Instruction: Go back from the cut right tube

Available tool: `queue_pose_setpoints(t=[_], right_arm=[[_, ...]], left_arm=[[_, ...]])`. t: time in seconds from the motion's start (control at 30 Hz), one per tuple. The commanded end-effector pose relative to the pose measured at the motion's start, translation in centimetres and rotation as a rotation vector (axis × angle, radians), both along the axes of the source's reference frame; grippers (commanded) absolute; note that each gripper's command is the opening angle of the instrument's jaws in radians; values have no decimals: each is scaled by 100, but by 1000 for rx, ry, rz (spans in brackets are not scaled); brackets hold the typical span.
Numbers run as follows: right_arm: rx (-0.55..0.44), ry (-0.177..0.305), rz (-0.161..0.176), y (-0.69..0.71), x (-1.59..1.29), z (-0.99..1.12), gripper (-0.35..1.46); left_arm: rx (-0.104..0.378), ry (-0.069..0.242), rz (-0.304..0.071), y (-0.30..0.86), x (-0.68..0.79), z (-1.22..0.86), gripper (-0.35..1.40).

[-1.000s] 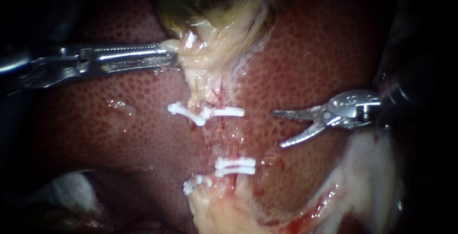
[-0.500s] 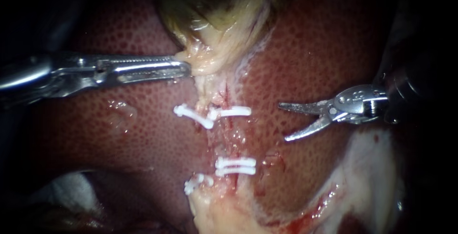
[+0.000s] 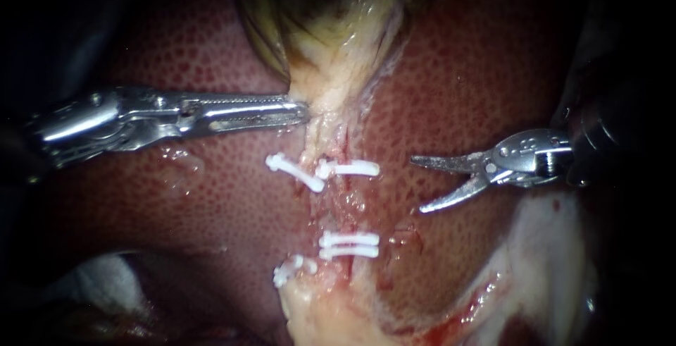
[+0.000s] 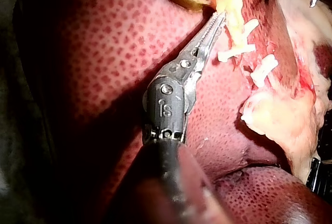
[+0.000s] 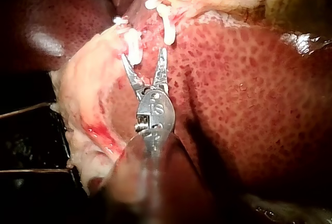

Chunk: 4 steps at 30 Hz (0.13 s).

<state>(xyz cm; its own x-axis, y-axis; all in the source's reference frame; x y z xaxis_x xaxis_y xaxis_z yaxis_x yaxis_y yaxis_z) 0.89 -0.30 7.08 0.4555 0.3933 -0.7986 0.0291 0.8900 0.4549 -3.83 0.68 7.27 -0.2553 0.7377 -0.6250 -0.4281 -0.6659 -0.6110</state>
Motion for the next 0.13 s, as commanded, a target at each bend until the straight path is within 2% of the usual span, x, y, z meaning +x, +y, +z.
queue_pose_setpoints(t=[0.03,0.13], right_arm=[[2,2,-1,1,0,-1,143],[2,2,-1,1,0,-1,143]], left_arm=[[0,0,1,0,0,0,-35],[1,0,1,1,0,-1,-35]])
